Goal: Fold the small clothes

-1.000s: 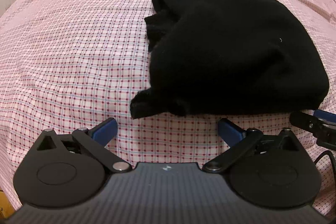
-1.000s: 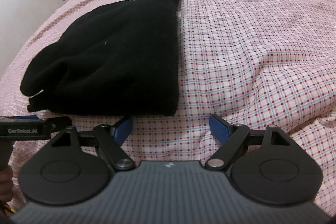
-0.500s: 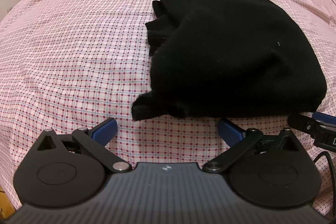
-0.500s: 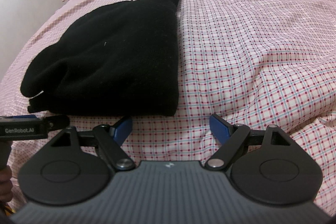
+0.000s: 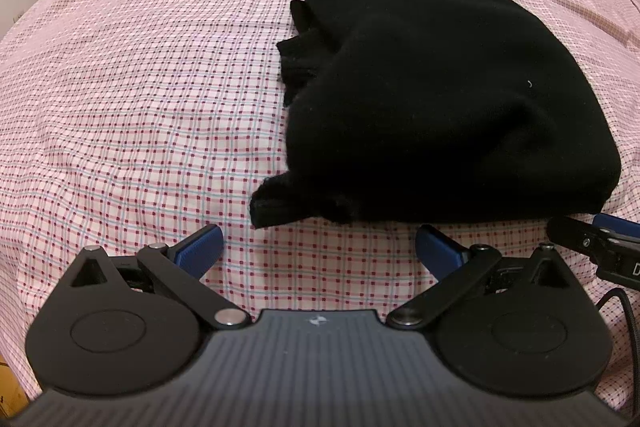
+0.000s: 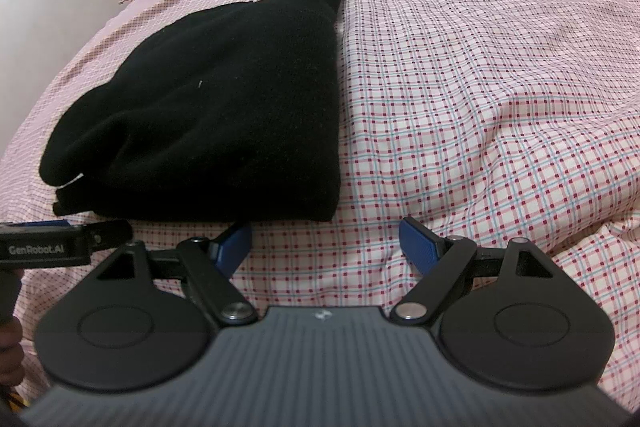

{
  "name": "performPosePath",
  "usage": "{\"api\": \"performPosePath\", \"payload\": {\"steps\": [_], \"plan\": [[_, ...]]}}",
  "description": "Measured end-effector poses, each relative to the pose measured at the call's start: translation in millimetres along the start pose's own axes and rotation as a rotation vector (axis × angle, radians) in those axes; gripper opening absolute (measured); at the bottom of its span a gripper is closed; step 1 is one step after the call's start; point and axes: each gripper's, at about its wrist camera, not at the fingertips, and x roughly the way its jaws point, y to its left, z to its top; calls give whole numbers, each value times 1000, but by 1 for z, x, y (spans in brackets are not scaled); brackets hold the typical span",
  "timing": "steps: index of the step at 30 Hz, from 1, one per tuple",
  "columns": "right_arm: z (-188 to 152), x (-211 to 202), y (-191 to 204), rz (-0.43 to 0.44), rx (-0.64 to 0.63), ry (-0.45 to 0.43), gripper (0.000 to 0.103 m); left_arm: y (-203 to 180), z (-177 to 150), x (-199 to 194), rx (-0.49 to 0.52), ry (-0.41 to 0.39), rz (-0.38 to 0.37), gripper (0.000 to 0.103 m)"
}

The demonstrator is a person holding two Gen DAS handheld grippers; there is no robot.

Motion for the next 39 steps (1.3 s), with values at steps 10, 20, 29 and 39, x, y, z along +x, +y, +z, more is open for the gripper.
{"api": "performPosePath", "payload": {"steps": [10,20,29,39], "plan": [[0,0,0,0,0,0,83,1,0,0,1,-1,0,103],[0,0,0,1,0,0,83,0,-1,-1,0,-3,1,103],[0,0,0,1,0,0,83,2,-3,0,-4,-1,0,103],[-1,-1,0,1,1,0,83,1,-4,-2,-2,-6,1,103]]}}
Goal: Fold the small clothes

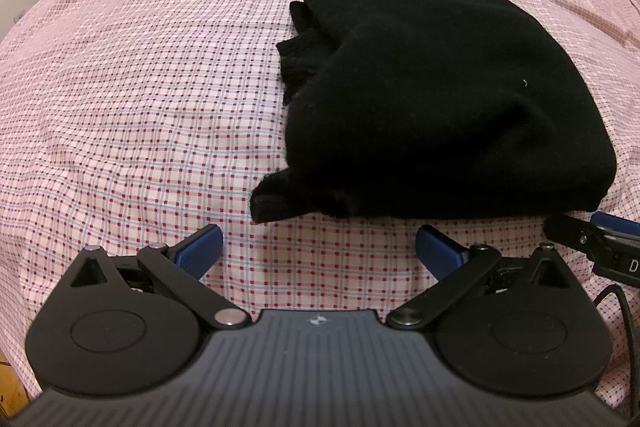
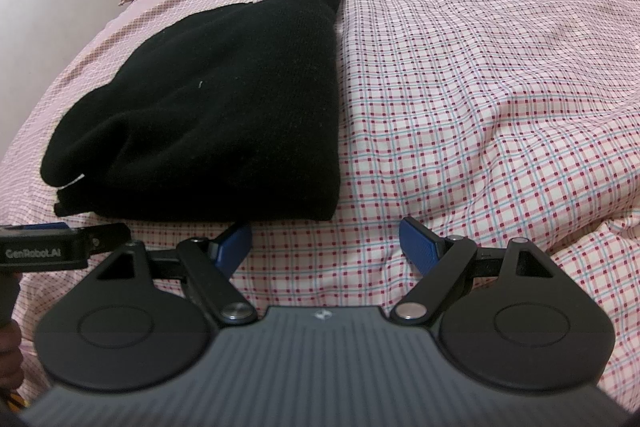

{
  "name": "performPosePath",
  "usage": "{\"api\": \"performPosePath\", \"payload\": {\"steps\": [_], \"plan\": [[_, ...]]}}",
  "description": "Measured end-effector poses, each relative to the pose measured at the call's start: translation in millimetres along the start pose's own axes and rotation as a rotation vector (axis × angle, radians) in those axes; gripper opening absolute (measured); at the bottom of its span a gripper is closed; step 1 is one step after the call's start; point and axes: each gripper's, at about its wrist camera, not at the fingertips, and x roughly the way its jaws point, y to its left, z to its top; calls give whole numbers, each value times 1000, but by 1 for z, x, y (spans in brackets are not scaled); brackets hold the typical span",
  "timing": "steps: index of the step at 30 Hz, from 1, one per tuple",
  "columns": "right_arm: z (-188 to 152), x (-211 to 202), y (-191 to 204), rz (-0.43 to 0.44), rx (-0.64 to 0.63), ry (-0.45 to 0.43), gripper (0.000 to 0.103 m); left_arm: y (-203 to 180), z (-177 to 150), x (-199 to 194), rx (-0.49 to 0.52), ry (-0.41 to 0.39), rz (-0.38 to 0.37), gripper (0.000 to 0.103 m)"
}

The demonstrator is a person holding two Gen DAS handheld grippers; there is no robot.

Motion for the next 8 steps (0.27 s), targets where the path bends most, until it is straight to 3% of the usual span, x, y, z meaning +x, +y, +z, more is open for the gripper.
{"api": "performPosePath", "payload": {"steps": [8], "plan": [[0,0,0,0,0,0,83,-2,0,-3,-1,1,-5,103]]}}
